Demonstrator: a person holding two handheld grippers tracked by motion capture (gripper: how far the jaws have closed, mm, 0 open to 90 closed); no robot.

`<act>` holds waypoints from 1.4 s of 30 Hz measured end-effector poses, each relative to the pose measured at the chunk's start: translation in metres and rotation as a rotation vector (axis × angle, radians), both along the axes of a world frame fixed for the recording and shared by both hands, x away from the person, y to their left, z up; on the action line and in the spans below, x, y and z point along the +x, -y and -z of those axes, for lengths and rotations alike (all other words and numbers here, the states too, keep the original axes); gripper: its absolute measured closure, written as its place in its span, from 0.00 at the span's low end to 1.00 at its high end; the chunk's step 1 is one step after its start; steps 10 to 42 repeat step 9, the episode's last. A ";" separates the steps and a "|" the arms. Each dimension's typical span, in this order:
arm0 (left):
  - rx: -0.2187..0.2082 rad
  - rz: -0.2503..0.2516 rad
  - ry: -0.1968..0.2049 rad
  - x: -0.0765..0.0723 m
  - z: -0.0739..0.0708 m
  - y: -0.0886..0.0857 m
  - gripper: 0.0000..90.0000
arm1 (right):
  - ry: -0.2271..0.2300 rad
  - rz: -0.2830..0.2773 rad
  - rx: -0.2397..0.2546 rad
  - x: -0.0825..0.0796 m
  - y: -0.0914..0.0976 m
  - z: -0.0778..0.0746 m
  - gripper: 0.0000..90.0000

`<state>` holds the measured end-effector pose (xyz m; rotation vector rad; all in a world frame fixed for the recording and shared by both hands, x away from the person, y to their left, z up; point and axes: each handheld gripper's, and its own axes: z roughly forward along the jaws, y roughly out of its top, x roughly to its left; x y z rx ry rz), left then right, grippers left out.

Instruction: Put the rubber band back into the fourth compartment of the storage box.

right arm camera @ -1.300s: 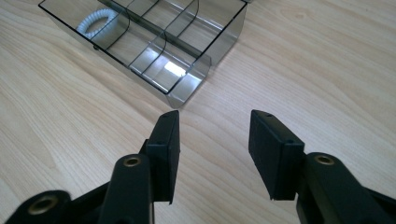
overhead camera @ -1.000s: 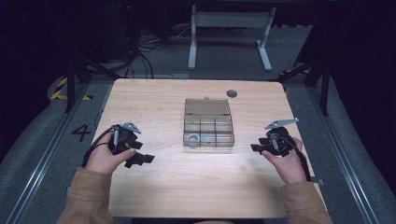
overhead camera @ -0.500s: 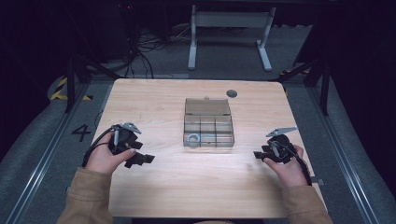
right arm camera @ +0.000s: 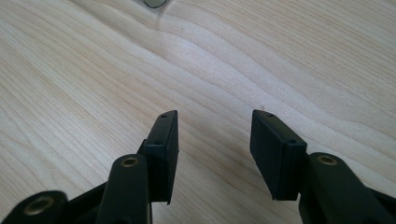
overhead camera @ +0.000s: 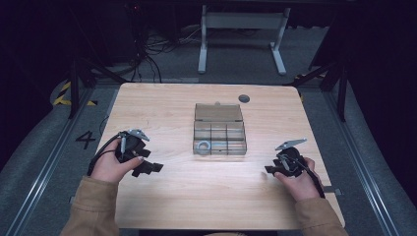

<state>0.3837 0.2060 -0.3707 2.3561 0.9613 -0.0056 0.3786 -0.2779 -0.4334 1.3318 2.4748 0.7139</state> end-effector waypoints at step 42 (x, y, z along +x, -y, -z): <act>0.000 0.001 -0.001 0.000 0.000 0.000 0.27 | -0.008 -0.005 -0.015 0.001 -0.002 0.002 0.59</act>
